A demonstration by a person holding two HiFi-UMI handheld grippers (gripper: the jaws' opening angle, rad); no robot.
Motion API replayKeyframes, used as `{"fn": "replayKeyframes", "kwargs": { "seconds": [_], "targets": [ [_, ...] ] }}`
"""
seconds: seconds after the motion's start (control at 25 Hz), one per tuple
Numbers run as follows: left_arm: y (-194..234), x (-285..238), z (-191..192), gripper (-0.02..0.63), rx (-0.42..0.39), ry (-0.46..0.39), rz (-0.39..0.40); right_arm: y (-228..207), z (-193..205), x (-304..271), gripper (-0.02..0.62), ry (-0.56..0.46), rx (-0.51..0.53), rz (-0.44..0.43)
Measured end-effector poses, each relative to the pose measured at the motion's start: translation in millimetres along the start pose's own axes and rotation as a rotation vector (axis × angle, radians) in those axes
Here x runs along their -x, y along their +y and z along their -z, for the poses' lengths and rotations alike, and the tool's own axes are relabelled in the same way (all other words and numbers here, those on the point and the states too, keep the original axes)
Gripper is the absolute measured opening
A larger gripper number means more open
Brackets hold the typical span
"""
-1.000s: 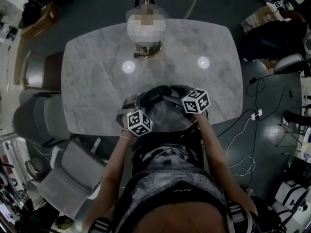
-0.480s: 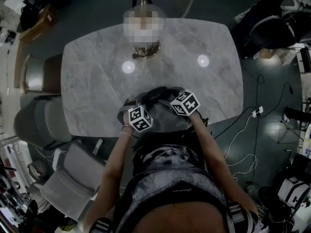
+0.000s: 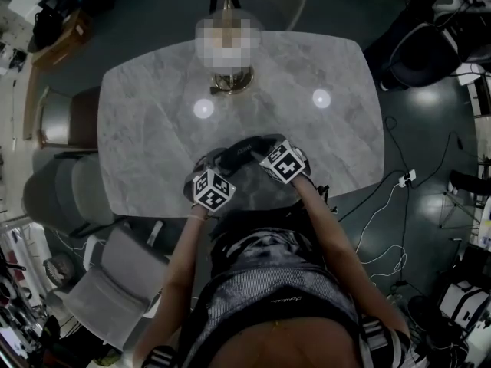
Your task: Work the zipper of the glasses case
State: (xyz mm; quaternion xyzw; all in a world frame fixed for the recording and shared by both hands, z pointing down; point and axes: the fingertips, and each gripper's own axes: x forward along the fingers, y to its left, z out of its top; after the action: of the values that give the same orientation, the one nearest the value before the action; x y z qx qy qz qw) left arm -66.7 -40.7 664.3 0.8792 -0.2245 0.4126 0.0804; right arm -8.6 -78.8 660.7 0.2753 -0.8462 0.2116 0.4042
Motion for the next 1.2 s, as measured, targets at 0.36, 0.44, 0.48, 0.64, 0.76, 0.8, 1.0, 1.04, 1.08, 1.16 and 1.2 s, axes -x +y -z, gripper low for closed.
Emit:
{"fn": "replayKeyframes", "kwargs": {
  "seconds": [0.36, 0.44, 0.48, 0.64, 0.76, 0.8, 1.0, 1.04, 1.08, 1.16, 1.2],
  "targets": [
    [14.6, 29.2, -43.4, 0.125, 0.267, -0.221, -0.057, 1.6, -1.9, 17.8, 0.151, 0.004, 0.097, -0.049],
    [14.1, 34.7, -52.8, 0.069, 0.267, -0.245, -0.061, 3.4, -8.2, 30.3, 0.130, -0.025, 0.093, -0.050],
    [13.4, 36.3, -57.1, 0.047, 0.276, -0.259, -0.058, 3.9, -11.1, 35.4, 0.121, -0.042, 0.090, -0.049],
    [15.2, 45.4, -76.0, 0.008, 0.341, -0.339, -0.062, 9.5, -24.3, 51.7, 0.095, -0.103, 0.097, -0.052],
    [18.7, 60.8, -95.3, 0.006, 0.383, -0.405, -0.080, 16.7, -40.3, 65.6, 0.083, -0.161, 0.088, -0.067],
    [20.5, 67.4, -103.0, 0.006, 0.402, -0.435, -0.086, 18.2, -46.7, 71.2, 0.081, -0.186, 0.084, -0.068],
    [32.4, 100.4, -136.9, 0.006, 0.445, -0.549, -0.134, 20.7, -86.5, 107.0, 0.077, -0.329, 0.095, -0.045],
    [34.1, 106.5, -143.1, 0.006, 0.446, -0.564, -0.139, 21.2, -94.6, 115.1, 0.077, -0.359, 0.094, -0.041],
    [35.8, 112.0, -149.0, 0.006, 0.446, -0.578, -0.143, 21.6, -102.3, 123.1, 0.077, -0.388, 0.092, -0.035],
    [39.3, 121.7, -159.5, 0.006, 0.444, -0.602, -0.151, 21.9, -116.3, 138.4, 0.076, -0.442, 0.089, -0.021],
    [41.2, 126.1, -164.4, 0.006, 0.444, -0.613, -0.155, 22.1, -122.6, 145.7, 0.076, -0.468, 0.087, -0.014]
  ]
}}
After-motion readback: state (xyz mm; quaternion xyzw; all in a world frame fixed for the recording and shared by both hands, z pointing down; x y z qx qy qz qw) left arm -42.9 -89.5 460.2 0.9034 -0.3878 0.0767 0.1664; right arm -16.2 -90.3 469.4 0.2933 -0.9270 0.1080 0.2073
